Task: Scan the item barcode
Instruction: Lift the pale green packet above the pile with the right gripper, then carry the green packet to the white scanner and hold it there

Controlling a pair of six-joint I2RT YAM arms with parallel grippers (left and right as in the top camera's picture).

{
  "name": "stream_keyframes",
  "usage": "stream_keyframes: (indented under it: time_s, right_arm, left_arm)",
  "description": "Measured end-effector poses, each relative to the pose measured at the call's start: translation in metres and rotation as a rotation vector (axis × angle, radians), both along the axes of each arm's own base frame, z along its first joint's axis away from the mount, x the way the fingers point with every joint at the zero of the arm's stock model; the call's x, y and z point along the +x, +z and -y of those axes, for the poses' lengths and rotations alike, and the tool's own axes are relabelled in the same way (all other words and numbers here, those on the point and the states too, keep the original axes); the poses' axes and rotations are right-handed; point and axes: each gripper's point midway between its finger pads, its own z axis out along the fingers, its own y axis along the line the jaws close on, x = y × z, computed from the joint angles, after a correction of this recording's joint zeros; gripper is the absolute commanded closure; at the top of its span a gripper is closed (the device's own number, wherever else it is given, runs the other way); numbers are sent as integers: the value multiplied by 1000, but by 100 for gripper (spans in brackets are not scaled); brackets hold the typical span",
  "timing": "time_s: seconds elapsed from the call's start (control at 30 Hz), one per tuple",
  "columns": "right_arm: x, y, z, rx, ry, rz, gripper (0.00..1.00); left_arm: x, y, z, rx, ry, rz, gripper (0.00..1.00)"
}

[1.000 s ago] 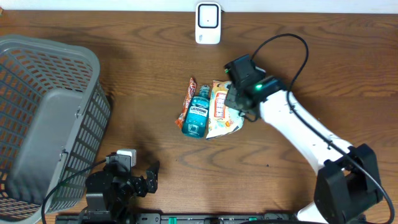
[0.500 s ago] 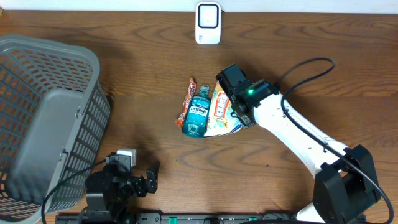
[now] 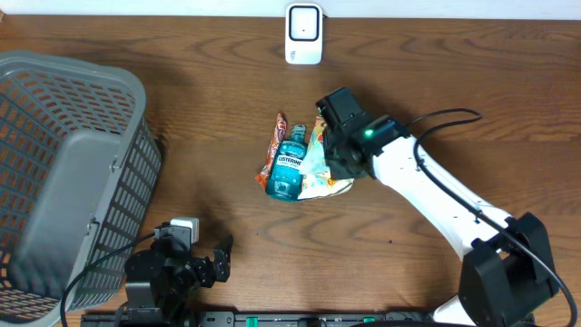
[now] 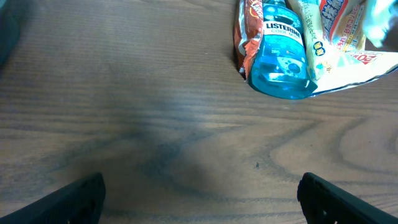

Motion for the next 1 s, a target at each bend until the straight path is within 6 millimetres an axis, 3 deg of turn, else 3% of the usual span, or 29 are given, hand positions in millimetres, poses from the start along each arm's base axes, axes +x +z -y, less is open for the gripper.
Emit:
stream_keyframes:
  time_s: [0.3, 0.5, 0.8, 0.9, 1.0]
  right_arm:
    - [8, 43, -8, 232, 13, 33, 99]
    - [-4, 48, -13, 289, 28, -20, 99]
    - [3, 53, -4, 354, 18, -34, 99]
    - [19, 65, -13, 363, 140, 93, 99]
    - [51, 101, -32, 352, 393, 399, 99]
  left_arm:
    - [0, 0, 0, 0, 0, 0, 2]
    - [0, 0, 0, 0, 0, 0, 2]
    - [0, 0, 0, 0, 0, 0, 2]
    - [0, 0, 0, 0, 0, 0, 2]
    - [0, 0, 0, 0, 0, 0, 2]
